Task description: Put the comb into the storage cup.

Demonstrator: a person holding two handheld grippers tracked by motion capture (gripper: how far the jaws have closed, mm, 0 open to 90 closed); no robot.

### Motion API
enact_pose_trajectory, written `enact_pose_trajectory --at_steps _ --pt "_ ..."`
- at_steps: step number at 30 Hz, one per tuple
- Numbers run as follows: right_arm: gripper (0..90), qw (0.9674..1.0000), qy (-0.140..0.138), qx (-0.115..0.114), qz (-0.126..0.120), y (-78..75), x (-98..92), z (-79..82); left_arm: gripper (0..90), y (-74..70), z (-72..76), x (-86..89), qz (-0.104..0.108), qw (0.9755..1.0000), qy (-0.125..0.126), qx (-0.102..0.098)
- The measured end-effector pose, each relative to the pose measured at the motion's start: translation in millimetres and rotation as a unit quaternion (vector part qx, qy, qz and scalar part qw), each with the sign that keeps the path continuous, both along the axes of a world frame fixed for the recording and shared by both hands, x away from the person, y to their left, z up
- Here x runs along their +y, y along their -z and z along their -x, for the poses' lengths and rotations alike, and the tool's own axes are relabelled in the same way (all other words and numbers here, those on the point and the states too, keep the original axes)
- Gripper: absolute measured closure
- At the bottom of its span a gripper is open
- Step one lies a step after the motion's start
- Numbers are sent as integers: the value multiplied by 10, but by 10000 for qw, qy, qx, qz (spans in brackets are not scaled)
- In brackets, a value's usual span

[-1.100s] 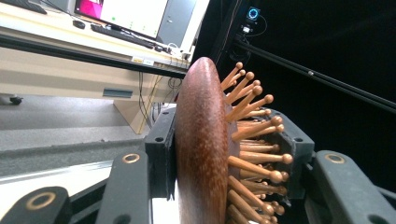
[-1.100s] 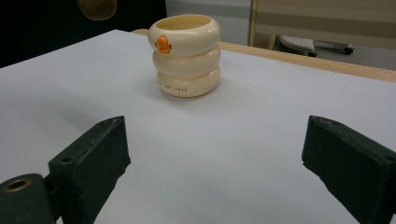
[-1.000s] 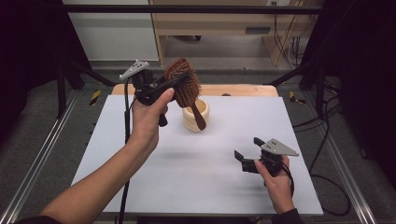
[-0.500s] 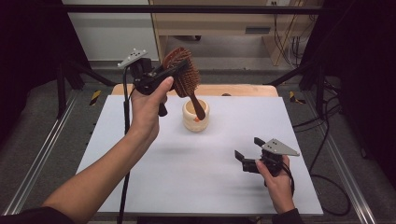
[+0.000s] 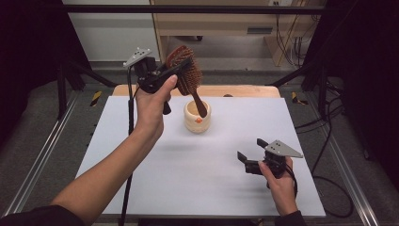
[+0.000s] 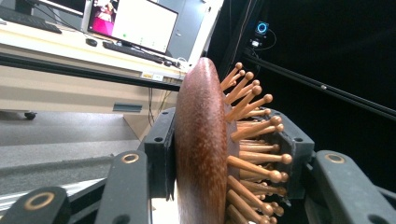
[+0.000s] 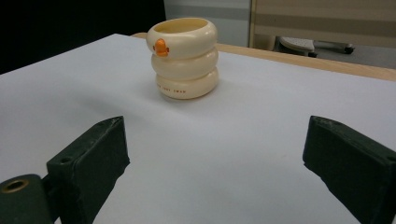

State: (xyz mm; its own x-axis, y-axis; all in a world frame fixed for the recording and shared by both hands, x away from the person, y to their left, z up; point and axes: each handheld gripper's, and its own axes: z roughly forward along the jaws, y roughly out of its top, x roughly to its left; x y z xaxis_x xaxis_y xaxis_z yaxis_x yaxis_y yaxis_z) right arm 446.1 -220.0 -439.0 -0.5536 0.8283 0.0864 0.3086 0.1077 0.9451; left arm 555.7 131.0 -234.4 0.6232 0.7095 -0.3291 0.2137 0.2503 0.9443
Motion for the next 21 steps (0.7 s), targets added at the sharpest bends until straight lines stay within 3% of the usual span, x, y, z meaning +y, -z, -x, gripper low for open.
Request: enact_pose_trajectory --at_steps 14,21 --pt "70 10000 -9 -12 31 13 13 2 504 43 -99 24 166 9998 -105 18" --pt "70 10000 -32 -26 11 7 27 5 503 56 -136 45 140 9995 -265 -28"
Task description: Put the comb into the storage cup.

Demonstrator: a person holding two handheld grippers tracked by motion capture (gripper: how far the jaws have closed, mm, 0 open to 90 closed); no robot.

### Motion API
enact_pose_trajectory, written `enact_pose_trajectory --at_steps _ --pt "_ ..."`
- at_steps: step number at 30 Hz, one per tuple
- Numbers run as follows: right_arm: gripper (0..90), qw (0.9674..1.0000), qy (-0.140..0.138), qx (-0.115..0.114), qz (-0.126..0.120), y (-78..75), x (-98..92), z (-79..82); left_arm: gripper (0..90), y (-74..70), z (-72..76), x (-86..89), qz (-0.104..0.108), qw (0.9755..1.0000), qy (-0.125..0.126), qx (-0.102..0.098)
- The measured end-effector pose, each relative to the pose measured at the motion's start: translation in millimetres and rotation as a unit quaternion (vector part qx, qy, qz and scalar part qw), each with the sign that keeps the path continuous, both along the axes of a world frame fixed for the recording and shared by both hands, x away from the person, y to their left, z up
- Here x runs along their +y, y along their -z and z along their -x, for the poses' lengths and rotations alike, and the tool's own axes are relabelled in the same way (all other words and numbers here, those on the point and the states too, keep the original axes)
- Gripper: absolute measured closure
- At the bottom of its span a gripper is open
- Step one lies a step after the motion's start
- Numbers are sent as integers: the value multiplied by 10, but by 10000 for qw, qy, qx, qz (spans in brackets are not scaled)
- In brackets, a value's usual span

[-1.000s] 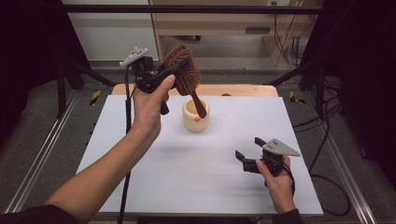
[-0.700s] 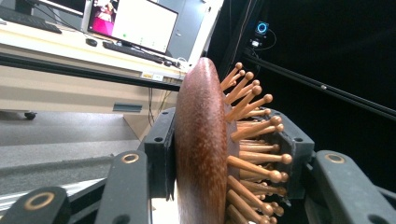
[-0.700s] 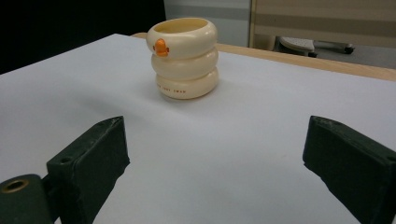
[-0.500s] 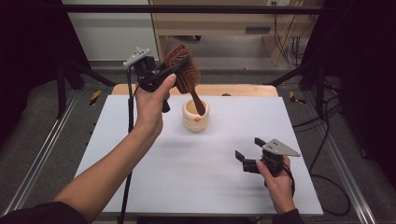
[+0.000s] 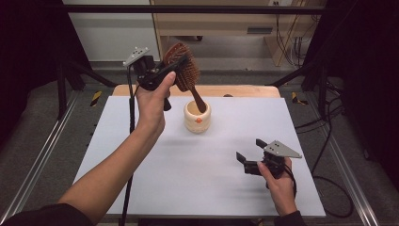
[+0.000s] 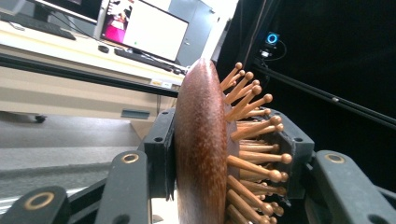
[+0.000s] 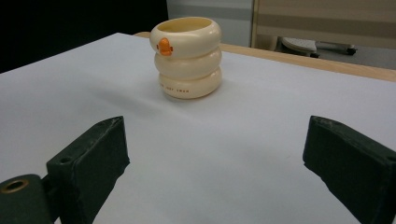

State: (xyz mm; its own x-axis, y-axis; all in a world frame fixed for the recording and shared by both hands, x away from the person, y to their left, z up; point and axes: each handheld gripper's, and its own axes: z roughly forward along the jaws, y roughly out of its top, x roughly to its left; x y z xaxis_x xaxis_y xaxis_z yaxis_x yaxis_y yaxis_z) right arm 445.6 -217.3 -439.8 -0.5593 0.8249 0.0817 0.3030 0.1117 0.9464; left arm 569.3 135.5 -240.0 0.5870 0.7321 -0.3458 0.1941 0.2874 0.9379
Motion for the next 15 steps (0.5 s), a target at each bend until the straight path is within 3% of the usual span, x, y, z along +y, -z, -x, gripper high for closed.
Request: enact_pose_trajectory --at_steps 15 --pt "69 10000 -16 -41 -13 -8 -32 7 504 74 -91 -35 -36 9998 -193 -30"
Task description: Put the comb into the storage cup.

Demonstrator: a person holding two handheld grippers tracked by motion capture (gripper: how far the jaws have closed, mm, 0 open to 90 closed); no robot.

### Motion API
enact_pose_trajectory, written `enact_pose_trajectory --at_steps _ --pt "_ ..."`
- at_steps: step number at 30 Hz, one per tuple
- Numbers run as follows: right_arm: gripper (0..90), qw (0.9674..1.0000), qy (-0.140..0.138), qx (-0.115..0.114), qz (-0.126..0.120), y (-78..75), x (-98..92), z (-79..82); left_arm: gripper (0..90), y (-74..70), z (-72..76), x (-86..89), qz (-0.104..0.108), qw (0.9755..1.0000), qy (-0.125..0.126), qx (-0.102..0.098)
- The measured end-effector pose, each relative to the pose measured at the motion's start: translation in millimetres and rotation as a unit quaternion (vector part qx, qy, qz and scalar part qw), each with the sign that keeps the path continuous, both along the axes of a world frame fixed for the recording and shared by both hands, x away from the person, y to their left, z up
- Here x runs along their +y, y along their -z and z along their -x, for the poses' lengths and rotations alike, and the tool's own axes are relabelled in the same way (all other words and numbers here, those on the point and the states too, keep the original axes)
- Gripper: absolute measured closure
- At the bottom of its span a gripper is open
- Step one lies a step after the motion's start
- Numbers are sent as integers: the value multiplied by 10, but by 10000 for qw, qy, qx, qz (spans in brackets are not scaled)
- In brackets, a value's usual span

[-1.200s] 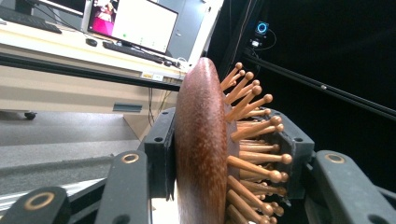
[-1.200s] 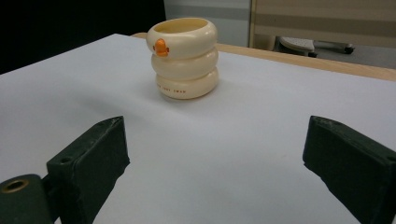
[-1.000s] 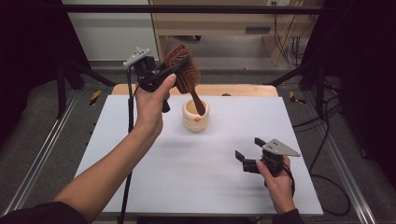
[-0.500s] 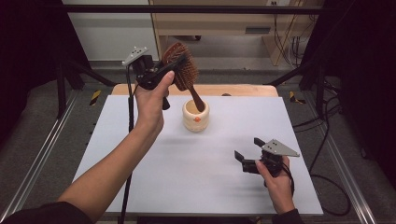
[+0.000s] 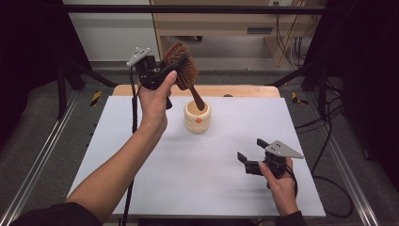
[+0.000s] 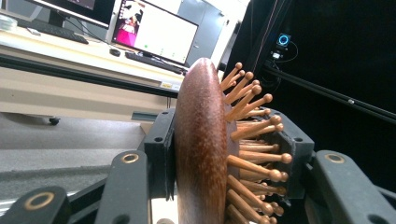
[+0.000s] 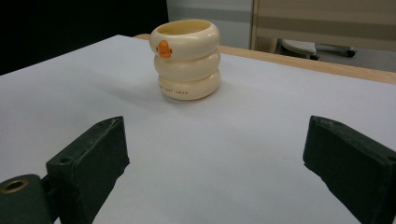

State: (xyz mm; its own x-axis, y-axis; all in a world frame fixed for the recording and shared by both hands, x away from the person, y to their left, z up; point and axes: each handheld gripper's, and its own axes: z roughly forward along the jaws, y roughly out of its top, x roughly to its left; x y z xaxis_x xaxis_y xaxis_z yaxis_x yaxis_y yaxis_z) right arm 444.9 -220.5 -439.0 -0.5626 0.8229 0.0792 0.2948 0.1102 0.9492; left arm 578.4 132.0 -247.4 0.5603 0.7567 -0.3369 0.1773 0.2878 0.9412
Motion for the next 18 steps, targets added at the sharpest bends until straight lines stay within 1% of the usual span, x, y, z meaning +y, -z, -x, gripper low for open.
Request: enact_pose_trajectory --at_steps 11,18 --pt "66 10000 -16 2 27 4 -9 0 504 46 -53 11 3 10000 -88 -19" --pt "61 10000 7 -5 21 4 -14 1 504 67 -60 -6 -67 9999 -93 -33"
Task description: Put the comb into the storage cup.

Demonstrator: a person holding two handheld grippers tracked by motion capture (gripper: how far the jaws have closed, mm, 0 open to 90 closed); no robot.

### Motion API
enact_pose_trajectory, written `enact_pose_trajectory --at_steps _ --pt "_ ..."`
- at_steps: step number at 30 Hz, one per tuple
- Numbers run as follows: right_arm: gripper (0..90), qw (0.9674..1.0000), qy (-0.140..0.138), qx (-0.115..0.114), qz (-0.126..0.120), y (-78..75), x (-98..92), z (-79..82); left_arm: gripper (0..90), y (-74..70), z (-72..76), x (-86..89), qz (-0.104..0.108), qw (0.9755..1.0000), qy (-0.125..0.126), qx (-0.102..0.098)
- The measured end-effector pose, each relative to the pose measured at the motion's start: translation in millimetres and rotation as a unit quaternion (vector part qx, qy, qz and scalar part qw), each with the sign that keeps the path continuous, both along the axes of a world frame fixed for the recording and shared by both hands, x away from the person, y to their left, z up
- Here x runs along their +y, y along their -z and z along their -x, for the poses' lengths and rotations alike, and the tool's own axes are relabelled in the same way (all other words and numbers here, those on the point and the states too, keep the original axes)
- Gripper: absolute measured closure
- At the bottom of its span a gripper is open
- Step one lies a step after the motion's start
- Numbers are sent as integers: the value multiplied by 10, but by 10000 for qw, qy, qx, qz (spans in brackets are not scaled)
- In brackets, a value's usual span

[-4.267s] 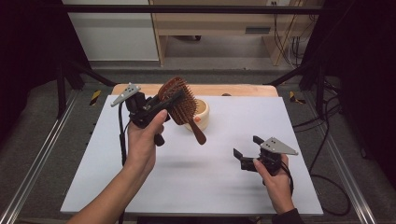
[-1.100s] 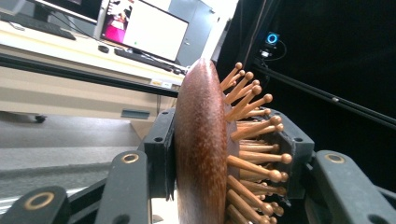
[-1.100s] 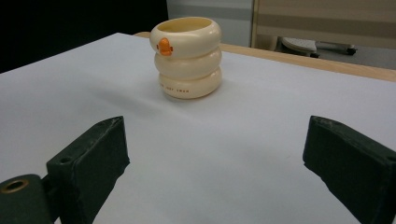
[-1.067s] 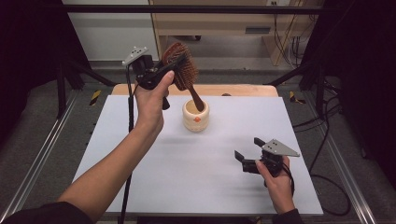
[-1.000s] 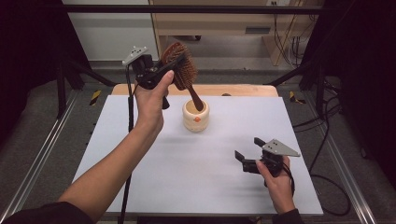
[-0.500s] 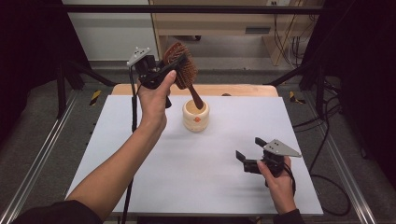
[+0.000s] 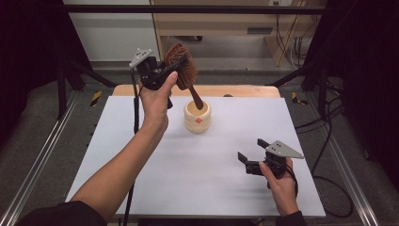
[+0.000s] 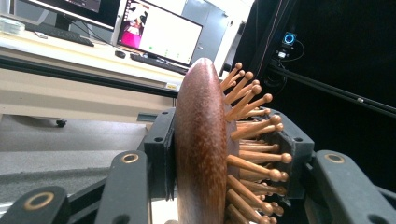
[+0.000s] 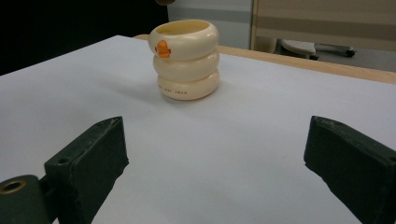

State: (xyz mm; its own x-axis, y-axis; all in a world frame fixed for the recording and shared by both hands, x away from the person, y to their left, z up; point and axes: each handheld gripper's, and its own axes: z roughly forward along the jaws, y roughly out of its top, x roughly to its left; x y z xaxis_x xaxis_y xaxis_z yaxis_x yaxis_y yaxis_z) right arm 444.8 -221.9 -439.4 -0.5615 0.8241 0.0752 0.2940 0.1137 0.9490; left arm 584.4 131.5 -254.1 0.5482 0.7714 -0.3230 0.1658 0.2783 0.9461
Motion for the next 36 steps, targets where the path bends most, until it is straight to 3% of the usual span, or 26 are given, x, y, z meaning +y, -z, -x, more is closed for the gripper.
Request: enact_pose_trajectory --at_steps 10,20,36 --pt "51 10000 23 -13 -4 2 -1 1 503 54 -35 -9 -63 10000 -68 12" --pt "51 10000 24 -13 20 2 11 10 503 114 -100 -21 51 9999 -126 80" --pt "51 10000 15 -35 23 -1 7 15 503 149 -131 -86 62 9999 -135 15"
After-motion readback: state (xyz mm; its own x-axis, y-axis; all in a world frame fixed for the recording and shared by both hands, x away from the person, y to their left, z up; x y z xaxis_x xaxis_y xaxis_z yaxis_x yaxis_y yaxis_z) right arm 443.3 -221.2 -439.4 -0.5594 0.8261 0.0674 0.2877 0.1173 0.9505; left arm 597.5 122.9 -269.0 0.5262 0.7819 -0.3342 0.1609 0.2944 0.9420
